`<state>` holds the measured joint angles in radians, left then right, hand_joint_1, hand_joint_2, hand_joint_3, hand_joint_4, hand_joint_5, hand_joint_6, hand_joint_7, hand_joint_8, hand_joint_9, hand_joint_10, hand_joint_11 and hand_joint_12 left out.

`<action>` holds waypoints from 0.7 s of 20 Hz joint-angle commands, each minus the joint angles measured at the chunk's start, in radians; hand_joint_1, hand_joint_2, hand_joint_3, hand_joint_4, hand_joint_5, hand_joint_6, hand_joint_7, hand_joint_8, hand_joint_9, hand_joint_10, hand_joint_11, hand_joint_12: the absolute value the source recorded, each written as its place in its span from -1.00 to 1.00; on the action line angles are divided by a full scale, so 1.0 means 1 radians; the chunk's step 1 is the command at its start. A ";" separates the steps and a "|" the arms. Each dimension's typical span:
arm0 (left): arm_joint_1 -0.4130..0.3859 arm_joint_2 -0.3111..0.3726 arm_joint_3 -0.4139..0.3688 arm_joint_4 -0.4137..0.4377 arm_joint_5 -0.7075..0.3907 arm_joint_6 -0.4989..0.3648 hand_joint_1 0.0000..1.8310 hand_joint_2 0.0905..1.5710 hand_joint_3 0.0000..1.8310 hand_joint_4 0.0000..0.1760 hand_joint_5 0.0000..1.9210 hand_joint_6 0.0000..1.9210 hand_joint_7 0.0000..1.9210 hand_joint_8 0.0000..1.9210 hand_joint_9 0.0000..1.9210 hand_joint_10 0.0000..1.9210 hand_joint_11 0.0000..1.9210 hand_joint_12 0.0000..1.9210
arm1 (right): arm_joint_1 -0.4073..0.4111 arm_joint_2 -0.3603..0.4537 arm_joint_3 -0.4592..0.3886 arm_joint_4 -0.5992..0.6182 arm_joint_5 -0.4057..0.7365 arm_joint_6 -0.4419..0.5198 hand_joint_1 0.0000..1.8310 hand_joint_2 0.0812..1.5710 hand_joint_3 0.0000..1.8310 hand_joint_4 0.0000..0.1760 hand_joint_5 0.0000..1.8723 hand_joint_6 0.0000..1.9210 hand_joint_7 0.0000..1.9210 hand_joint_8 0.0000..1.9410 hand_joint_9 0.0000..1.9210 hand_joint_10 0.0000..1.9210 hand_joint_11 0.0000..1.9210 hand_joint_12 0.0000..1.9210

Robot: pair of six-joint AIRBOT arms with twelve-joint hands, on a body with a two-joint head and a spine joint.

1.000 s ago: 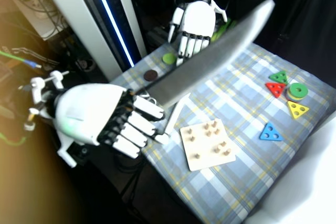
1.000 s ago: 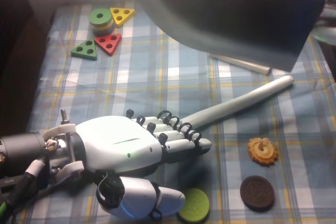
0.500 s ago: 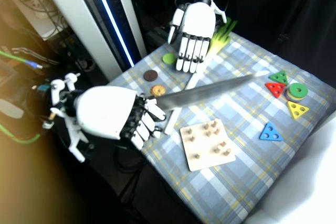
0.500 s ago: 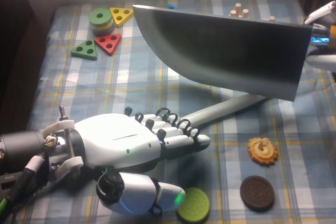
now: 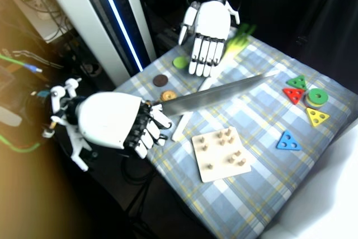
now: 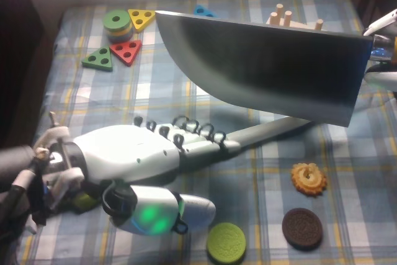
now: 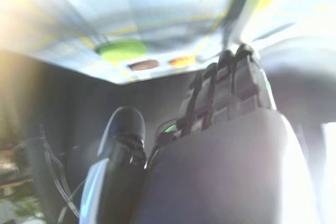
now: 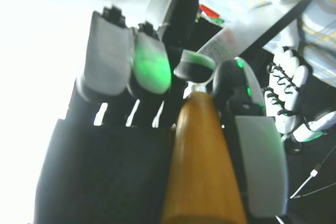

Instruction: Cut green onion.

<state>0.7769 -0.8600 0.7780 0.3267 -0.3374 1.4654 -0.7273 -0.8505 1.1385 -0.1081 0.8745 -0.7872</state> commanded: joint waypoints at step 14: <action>0.063 0.099 -0.034 -0.309 -0.450 0.044 -1.00 0.79 -1.00 -1.00 -1.00 -1.00 -1.00 -1.00 -1.00 -1.00 -1.00 -1.00 | 0.103 0.025 0.088 0.204 0.153 -0.109 -0.64 0.91 -1.00 -1.00 0.19 1.00 0.40 1.00 0.53 1.00 0.57 1.00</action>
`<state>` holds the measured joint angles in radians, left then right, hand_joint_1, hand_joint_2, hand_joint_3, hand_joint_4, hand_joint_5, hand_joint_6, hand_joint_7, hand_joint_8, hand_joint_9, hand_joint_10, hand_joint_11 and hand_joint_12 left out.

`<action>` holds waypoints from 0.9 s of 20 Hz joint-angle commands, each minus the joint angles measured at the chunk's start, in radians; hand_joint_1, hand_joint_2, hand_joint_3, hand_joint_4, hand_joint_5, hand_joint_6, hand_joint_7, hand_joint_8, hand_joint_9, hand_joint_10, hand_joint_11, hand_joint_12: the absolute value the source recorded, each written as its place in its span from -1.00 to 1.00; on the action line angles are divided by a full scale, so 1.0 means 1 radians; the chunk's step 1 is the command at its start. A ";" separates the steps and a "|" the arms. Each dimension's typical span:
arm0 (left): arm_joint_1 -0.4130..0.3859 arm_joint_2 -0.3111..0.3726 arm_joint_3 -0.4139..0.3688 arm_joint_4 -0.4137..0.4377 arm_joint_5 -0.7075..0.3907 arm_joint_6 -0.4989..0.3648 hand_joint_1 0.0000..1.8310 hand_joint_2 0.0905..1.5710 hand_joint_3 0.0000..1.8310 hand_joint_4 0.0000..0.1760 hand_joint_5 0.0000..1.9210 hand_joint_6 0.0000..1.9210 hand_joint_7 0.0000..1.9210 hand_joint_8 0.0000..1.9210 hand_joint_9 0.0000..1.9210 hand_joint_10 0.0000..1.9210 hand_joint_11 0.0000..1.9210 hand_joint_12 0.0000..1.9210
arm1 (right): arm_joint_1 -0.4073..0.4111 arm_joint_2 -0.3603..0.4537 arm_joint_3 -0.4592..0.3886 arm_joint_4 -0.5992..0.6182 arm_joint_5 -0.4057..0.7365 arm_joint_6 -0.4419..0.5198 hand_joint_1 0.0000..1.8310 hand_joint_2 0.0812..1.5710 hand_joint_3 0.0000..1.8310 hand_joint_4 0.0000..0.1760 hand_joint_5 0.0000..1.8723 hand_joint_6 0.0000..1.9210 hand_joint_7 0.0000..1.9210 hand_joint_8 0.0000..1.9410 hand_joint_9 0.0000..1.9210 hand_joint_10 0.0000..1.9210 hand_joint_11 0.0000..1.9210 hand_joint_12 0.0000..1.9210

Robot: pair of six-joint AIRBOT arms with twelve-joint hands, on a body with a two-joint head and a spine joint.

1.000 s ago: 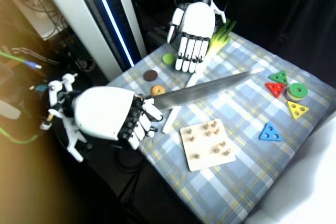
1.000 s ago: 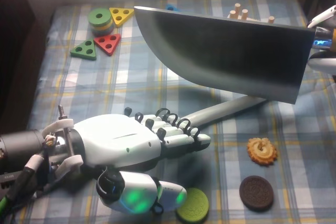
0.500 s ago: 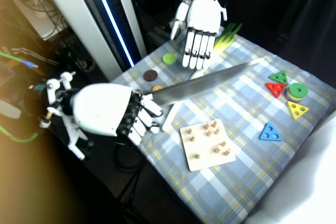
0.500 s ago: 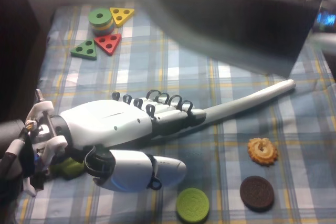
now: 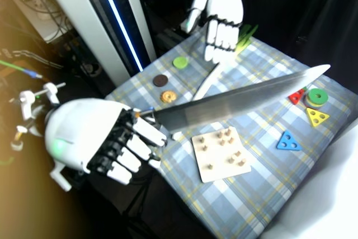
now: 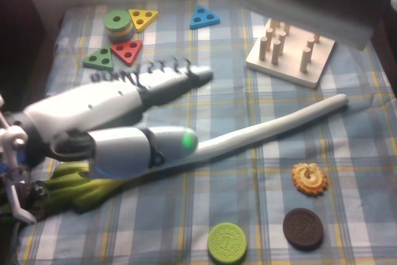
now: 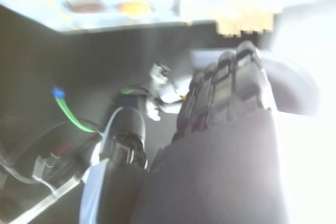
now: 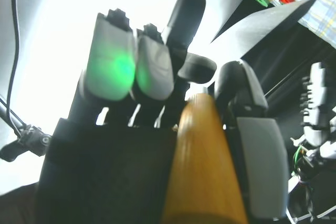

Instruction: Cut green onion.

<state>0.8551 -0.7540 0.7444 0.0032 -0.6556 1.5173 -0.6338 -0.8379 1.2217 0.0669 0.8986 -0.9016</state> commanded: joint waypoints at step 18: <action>0.132 0.086 -0.060 -0.268 -0.548 0.110 -1.00 0.79 -1.00 -1.00 -1.00 -1.00 -1.00 -1.00 -1.00 -1.00 -1.00 -1.00 | 0.101 -0.009 0.030 -0.119 -0.078 -0.004 -0.58 0.85 -1.00 0.01 0.02 1.00 0.34 1.00 0.50 1.00 0.57 1.00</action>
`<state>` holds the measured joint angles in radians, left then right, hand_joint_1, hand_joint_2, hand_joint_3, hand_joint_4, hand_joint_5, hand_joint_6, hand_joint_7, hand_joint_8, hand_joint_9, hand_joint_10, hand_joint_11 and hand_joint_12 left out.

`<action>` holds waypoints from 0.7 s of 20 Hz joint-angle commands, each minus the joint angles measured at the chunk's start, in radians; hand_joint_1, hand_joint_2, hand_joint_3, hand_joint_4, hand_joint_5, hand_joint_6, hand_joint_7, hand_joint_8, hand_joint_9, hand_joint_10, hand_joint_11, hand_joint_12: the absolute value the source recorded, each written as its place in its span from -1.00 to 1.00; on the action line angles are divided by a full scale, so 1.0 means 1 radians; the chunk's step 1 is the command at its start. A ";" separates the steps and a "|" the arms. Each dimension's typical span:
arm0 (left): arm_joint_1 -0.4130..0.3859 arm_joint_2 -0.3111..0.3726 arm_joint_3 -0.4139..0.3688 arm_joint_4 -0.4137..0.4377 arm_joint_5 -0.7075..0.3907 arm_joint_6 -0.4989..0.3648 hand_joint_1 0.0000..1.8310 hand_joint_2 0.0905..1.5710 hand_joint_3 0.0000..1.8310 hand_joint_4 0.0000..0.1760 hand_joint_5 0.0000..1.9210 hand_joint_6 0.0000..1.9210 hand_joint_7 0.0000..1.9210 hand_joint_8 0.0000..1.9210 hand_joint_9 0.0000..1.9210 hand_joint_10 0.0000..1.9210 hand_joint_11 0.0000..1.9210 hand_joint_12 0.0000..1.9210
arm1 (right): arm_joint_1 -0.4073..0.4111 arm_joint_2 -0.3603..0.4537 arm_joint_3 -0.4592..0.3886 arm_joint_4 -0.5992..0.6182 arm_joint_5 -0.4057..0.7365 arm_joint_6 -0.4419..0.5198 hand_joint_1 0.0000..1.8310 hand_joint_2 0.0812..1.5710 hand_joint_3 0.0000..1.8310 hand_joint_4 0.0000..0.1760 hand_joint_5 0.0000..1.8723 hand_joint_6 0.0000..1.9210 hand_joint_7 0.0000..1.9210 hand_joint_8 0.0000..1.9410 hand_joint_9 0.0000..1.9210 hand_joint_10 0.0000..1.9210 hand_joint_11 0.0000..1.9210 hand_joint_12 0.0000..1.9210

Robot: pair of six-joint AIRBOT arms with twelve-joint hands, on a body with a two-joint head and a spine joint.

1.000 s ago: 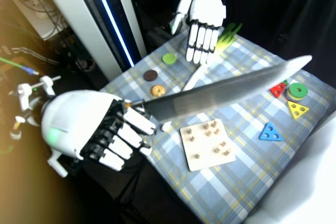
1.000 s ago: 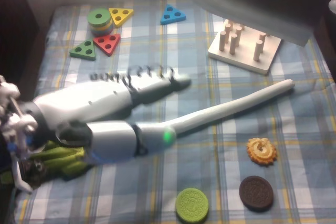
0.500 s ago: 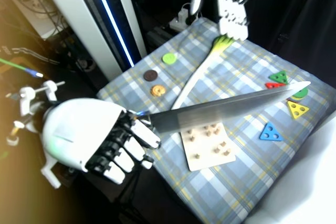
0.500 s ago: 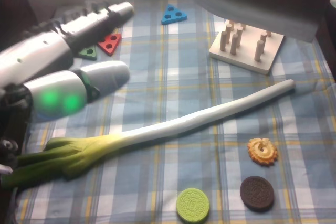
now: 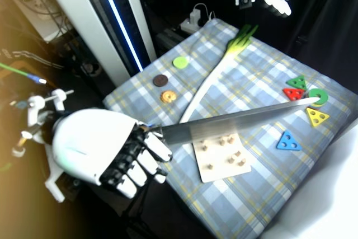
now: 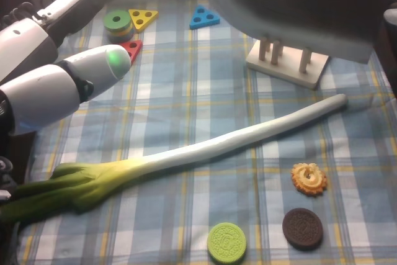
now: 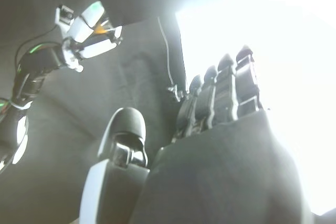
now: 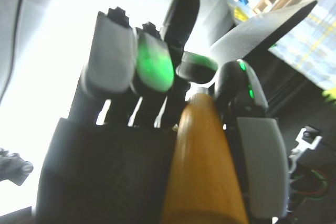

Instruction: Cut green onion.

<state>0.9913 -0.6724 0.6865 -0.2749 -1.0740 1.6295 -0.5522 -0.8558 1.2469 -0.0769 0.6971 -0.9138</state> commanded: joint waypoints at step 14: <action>0.005 0.004 -0.008 0.009 -0.135 -0.002 -1.00 0.76 -1.00 -1.00 -1.00 -1.00 -1.00 -1.00 -1.00 -1.00 -1.00 -1.00 | 0.042 -0.025 0.038 -0.003 0.005 -0.005 -0.66 0.81 -1.00 0.89 0.04 1.00 0.21 1.00 0.31 1.00 0.35 1.00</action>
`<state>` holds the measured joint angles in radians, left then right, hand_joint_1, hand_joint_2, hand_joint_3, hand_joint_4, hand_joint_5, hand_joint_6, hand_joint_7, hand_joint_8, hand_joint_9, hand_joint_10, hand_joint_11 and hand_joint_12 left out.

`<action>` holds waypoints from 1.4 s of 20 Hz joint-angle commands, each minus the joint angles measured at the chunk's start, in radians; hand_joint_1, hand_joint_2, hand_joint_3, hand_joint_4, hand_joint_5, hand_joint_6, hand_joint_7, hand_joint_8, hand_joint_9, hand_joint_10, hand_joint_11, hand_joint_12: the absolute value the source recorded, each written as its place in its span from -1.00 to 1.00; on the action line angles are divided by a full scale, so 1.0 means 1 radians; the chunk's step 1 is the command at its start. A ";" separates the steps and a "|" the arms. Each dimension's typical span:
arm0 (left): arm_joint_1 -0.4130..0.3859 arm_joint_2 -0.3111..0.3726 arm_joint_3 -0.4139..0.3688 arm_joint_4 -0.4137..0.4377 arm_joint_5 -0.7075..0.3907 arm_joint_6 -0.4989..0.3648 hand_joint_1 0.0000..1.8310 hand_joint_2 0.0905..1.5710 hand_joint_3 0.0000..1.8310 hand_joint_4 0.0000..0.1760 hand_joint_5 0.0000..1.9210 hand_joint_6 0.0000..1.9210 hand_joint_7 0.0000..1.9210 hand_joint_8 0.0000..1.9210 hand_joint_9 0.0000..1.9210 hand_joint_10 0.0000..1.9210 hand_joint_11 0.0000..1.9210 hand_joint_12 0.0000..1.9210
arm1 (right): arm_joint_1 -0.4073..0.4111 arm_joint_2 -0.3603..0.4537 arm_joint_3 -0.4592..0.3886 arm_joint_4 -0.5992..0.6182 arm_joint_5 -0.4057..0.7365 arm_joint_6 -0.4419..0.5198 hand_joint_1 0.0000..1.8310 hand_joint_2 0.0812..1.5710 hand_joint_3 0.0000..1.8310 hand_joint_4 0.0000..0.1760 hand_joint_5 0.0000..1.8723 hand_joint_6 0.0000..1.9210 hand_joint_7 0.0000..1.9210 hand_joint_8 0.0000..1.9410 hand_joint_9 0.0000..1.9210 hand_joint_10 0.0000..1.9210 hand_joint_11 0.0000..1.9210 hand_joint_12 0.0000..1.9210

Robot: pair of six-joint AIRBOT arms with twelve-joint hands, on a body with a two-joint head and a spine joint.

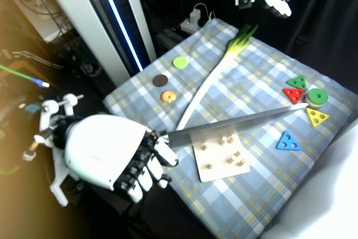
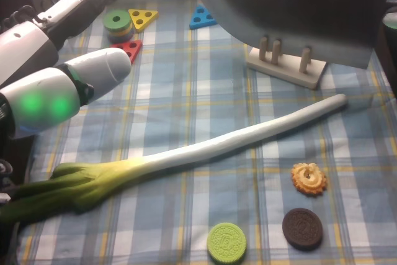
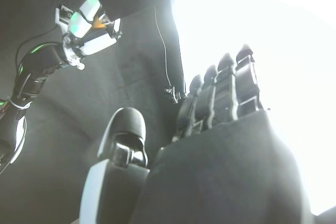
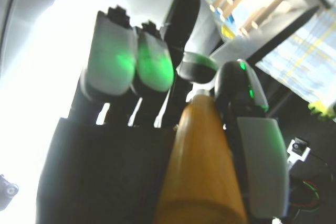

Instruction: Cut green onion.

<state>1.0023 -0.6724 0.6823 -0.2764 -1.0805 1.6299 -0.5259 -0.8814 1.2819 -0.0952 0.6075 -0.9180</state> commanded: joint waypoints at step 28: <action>0.189 -0.001 0.183 -0.050 -0.653 -0.824 -0.60 0.50 -1.00 -1.00 -0.96 -1.00 -0.98 -0.99 -0.99 -1.00 -0.99 -0.99 | -0.643 0.195 -0.369 0.352 1.155 0.042 -0.46 0.41 -1.00 0.40 -0.94 -0.99 -0.75 -0.99 -0.74 -0.98 -0.86 -0.94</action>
<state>1.1995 -0.6746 0.8642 -0.3283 -1.5970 0.8112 -1.1782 -0.6903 0.9108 0.2348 1.6066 -0.8795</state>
